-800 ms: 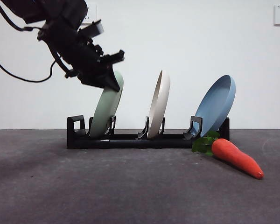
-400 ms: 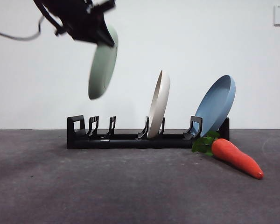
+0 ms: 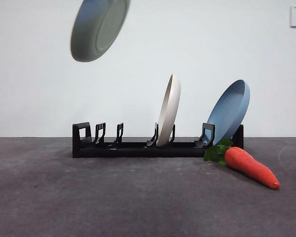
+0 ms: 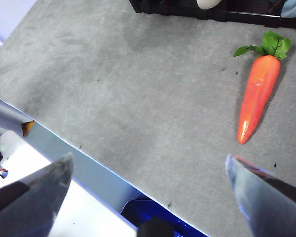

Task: Take the green plate from the plate rack,put the plate on the table,take the carrot from the table,put the carrot in the plate

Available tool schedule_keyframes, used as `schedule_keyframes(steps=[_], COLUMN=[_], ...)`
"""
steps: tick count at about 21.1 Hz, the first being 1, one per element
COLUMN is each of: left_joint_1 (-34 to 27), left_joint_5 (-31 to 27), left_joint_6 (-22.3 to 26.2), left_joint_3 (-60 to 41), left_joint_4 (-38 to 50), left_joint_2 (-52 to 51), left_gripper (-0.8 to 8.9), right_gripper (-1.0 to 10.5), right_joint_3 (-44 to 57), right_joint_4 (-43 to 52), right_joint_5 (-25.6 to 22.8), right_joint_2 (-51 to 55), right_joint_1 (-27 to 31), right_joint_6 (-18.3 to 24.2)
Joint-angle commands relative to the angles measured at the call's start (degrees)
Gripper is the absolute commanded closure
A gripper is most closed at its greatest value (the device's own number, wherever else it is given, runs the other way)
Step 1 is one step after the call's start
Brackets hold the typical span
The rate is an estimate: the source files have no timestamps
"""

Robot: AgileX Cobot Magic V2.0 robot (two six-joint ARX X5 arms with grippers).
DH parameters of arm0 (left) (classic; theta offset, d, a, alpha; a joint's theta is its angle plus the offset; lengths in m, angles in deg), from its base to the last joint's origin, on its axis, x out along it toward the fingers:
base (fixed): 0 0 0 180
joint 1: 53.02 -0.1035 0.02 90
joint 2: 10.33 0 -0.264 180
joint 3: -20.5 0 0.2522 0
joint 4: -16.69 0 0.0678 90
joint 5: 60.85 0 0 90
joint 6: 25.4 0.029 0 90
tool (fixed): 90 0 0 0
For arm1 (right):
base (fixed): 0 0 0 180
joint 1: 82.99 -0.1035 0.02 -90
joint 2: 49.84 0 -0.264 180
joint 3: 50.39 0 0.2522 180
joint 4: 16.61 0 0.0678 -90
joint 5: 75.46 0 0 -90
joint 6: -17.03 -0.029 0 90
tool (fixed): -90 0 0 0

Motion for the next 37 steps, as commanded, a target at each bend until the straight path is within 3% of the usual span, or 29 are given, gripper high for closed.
schedule_keyframes(steps=[1, 9, 15, 19, 23, 30, 35, 36, 37], left_joint_1=[6.12, 17.53, 21.51, 23.32, 23.45, 23.52, 23.45, 23.45, 23.45], left_joint_5=[-5.97, -16.98, -17.88, -18.27, -22.36, -21.92, -13.53, -12.57, -11.98], left_joint_6=[7.58, 11.34, 11.98, 8.74, 6.21, 4.37, -0.09, -1.14, -2.16], left_joint_3=[-0.02, -0.17, -0.17, -0.17, -0.17, -0.20, -0.20, -0.20, -0.20], left_joint_4=[-5.64, -13.94, -14.80, -13.14, -10.71, -7.89, -9.27, -9.64, -10.19], left_joint_2=[1.03, 7.82, 17.59, 26.10, 32.17, 38.93, 39.74, 39.74, 39.74], left_gripper=[8.19, 8.19, 8.19, 8.19, 8.19, 8.20, 8.12, 7.95, 7.10], right_gripper=[2.6, 2.6, 2.6, 2.6, 2.6, 2.6, 2.6, 2.6, 2.6], right_joint_3=[-0.15, -0.15, -0.15, -0.15, -0.15, -0.15, -0.15, -0.15, -0.15], right_joint_4=[0.28, 0.28, 0.24, 0.22, 0.22, 0.22, 0.26, 0.26, 0.26], right_joint_5=[-0.20, -0.17, -0.17, -0.17, -0.17, -0.20, -0.20, -0.20, -0.20], right_joint_2=[0.09, 0.09, 0.09, 0.09, 0.09, 0.09, 0.09, 0.09, 0.09], right_joint_1=[-0.09, -0.09, -0.09, -0.09, -0.09, -0.09, -0.09, -0.09, -0.09], right_joint_6=[-0.13, -0.13, -0.15, -0.13, -0.15, -0.13, -0.15, -0.15, -0.15])
